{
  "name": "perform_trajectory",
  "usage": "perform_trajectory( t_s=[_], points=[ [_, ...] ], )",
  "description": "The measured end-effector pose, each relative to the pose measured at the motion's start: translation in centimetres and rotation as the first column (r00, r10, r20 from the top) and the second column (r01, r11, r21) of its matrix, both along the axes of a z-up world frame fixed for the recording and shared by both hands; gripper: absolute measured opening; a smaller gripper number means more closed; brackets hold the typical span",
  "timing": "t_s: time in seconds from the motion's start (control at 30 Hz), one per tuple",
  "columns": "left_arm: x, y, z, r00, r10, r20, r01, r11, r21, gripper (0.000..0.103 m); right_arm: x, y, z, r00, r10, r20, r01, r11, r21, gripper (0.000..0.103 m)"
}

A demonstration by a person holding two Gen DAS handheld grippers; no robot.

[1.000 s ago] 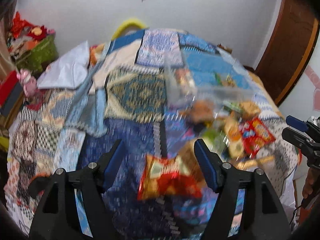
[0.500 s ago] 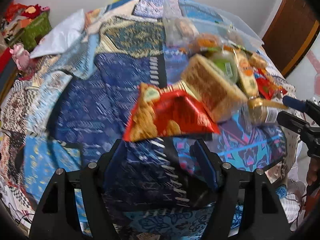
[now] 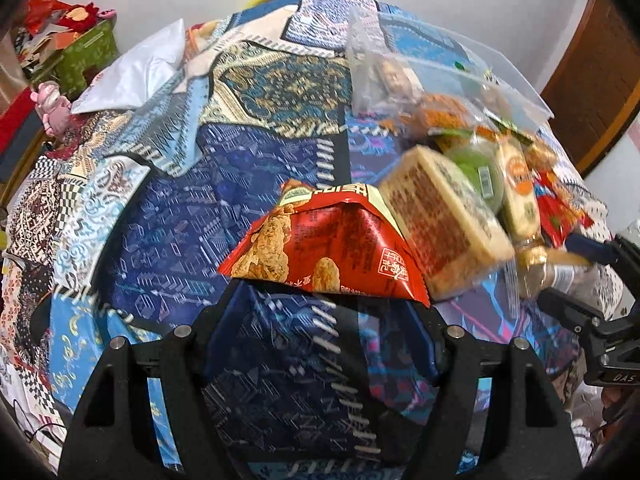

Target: Organize snacks

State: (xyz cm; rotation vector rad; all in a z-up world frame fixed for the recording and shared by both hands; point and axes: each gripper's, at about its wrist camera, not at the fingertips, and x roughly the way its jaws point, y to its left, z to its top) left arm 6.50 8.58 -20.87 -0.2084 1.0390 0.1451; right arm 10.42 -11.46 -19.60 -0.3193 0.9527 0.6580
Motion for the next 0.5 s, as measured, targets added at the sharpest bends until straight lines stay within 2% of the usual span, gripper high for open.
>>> perform_trajectory(
  t_s=[0.1, 0.2, 0.43, 0.5],
  points=[
    [0.2, 0.2, 0.7, 1.000, 0.012, 0.015, -0.013, 1.000, 0.019, 0.072, 0.6, -0.3, 0.1, 0.999, -0.007, -0.046, 0.009, 0.999, 0.043, 0.080],
    [0.8, 0.5, 1.3, 0.999, 0.004, 0.032, -0.004, 1.000, 0.000, 0.072, 0.8, -0.5, 0.2, 0.997, -0.006, -0.082, 0.013, 0.997, 0.080, 0.072],
    [3.2, 1.1, 1.6, 0.999, 0.010, 0.040, -0.011, 1.000, 0.014, 0.072, 2.0, -0.7, -0.2, 0.980, -0.022, -0.200, 0.062, 0.979, 0.194, 0.054],
    [3.8, 1.2, 1.9, 0.999, 0.009, 0.053, -0.010, 1.000, 0.025, 0.072, 2.1, -0.6, -0.4, 0.974, -0.025, -0.224, 0.074, 0.974, 0.213, 0.053]
  ],
)
